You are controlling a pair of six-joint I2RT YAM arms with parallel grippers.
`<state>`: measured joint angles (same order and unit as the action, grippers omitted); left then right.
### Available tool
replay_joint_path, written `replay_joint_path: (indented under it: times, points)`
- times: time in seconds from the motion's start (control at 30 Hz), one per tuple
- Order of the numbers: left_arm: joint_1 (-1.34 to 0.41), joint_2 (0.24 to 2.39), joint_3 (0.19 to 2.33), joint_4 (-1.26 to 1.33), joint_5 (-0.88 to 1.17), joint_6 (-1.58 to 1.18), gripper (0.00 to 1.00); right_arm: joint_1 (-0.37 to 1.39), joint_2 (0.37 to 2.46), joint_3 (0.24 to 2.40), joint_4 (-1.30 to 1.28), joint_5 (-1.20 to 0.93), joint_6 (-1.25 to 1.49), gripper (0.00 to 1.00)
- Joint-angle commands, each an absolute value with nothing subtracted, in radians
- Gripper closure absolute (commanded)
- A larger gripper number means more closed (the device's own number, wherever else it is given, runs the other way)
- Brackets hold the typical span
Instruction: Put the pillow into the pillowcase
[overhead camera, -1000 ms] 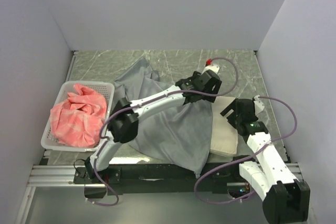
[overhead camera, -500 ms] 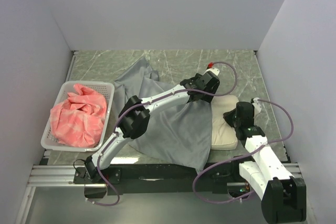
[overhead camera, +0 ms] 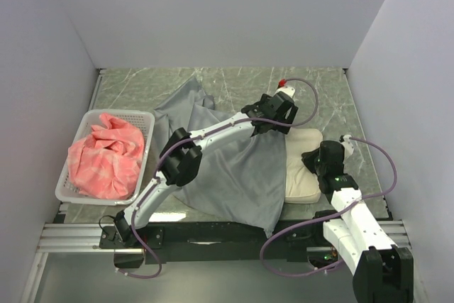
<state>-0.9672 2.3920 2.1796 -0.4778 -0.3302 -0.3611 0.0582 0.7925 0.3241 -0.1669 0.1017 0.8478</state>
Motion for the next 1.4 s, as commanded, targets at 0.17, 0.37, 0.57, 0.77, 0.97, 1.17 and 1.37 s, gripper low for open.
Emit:
replay_joint_path:
  times: [0.17, 0.37, 0.57, 0.77, 0.97, 1.17, 1.37]
  points:
    - [-0.968, 2.465, 2.214, -0.450, -0.341, -0.377, 0.16, 0.061, 0.815, 0.296, -0.193, 0.038, 0.850, 1.00]
    - [-0.968, 2.491, 2.246, -0.469, -0.344, -0.383, 0.40, 0.066, 0.807, 0.301, -0.205, 0.032, 0.844, 1.00]
    - [-0.974, 2.350, 2.214, -0.374, -0.235, -0.399, 0.83, 0.101, 0.753, 0.324, -0.253, 0.035, 0.847, 1.00]
    - [-1.017, 2.220, 2.212, -0.319, -0.094, -0.377, 0.94, 0.155, 0.678, 0.376, -0.317, 0.044, 0.870, 1.00]
    - [-1.130, 2.168, 2.259, -0.292, 0.020, -0.341, 0.97, 0.209, 0.626, 0.452, -0.344, 0.048, 0.900, 1.00]
    - [-1.192, 2.198, 2.370, -0.265, 0.190, -0.386, 0.92, 0.299, 0.551, 0.535, -0.412, 0.141, 0.943, 1.00]
    - [-1.192, 2.269, 2.450, -0.255, 0.262, -0.455, 0.98, 0.230, 0.489, 0.597, -0.574, 0.299, 0.939, 1.00]
